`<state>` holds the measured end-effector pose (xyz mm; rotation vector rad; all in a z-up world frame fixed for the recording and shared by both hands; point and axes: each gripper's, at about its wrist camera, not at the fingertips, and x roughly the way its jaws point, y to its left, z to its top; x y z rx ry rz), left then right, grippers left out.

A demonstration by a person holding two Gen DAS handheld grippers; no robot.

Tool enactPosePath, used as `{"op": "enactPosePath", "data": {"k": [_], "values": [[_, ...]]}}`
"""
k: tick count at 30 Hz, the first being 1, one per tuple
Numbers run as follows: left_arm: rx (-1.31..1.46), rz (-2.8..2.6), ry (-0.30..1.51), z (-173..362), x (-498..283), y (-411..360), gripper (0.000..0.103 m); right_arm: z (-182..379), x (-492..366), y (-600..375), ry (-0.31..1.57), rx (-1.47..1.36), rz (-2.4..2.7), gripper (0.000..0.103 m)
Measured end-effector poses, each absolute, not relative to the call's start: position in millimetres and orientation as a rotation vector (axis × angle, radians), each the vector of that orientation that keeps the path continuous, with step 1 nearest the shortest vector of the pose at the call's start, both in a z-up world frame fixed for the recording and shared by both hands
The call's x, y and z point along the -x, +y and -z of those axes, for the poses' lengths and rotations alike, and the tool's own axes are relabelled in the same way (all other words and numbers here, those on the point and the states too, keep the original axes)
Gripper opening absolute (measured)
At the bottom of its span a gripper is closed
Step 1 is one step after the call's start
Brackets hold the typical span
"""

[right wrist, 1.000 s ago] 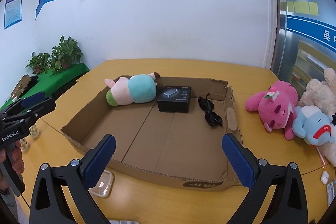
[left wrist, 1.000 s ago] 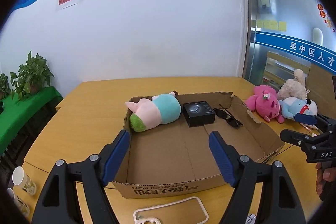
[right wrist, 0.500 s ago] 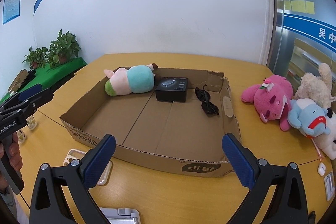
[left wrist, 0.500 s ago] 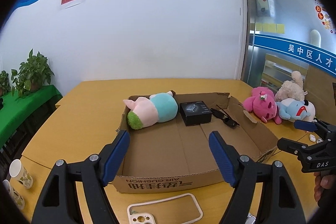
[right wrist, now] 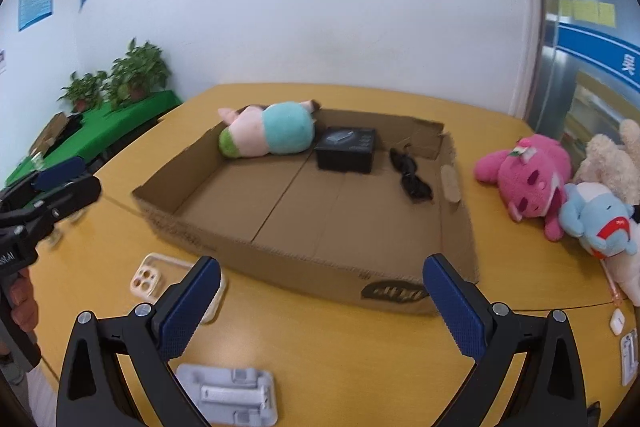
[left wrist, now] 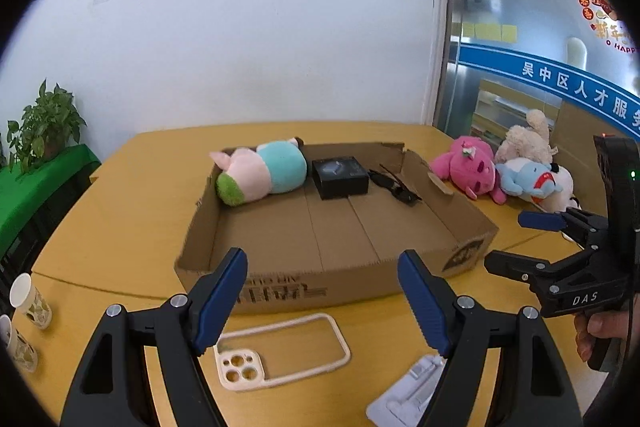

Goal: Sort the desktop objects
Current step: 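Move both tools out of the box toward the grey phone stand, then clamp the grey phone stand between both tools from either side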

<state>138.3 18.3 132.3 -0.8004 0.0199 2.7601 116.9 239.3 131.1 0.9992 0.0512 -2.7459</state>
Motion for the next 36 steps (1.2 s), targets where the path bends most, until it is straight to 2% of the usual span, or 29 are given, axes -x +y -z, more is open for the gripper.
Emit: {"op": "enactPosePath", "data": {"k": [3, 9, 13, 15, 17, 18, 19, 21, 23, 24, 25, 30, 33, 36], "values": [[0.936, -2.687, 0.023, -102.4, -150.1, 23.0, 0.078, -112.7, -131.0, 241.0, 0.048, -1.051, 2.651, 0.103], [1.198, -2.517, -0.076, -39.0, -163.1, 28.8, 0.078, -37.5, -152.7, 248.9, -0.031, -1.287, 2.439, 0.103], [1.283, -2.454, -0.134, -16.0, -164.9, 31.6, 0.078, -12.0, -161.8, 243.9, -0.090, -1.315, 2.339, 0.097], [1.296, -2.427, -0.149, -10.7, -165.7, 33.0, 0.078, -5.5, -163.6, 234.9, -0.066, -1.312, 2.309, 0.092], [1.311, -2.390, -0.183, -6.4, -164.4, 33.2, 0.076, -0.1, -163.0, 225.9, -0.064, -1.308, 2.266, 0.080], [1.322, -2.376, -0.193, -4.1, -164.0, 33.2, 0.076, 1.8, -162.8, 221.9, -0.057, -1.304, 2.253, 0.069], [1.335, -2.366, -0.197, -1.3, -163.6, 33.7, 0.075, 3.9, -160.9, 218.1, -0.038, -1.308, 2.247, 0.065], [1.359, -2.351, -0.194, 4.3, -163.9, 34.7, 0.069, 9.5, -158.1, 214.0, -0.021, -1.326, 2.243, 0.063], [1.379, -2.335, -0.196, 9.6, -164.4, 35.5, 0.068, 10.6, -156.9, 214.1, -0.041, -1.317, 2.240, 0.055], [1.385, -2.332, -0.197, 11.1, -164.9, 35.9, 0.068, 10.2, -156.2, 214.2, -0.047, -1.320, 2.235, 0.046], [1.380, -2.334, -0.191, 11.7, -166.1, 36.7, 0.067, 9.8, -156.5, 214.4, -0.045, -1.327, 2.239, 0.042], [1.369, -2.335, -0.167, 11.3, -165.6, 36.3, 0.067, 9.4, -165.4, 211.0, -0.110, -1.364, 2.267, 0.040], [1.368, -2.343, -0.124, 11.4, -166.9, 36.3, 0.060, 7.0, -178.1, 203.8, -0.219, -1.350, 2.225, 0.040], [1.363, -2.325, -0.125, 11.4, -167.2, 34.0, 0.053, -2.6, -189.1, 193.5, -0.183, -1.296, 2.264, 0.042]]}}
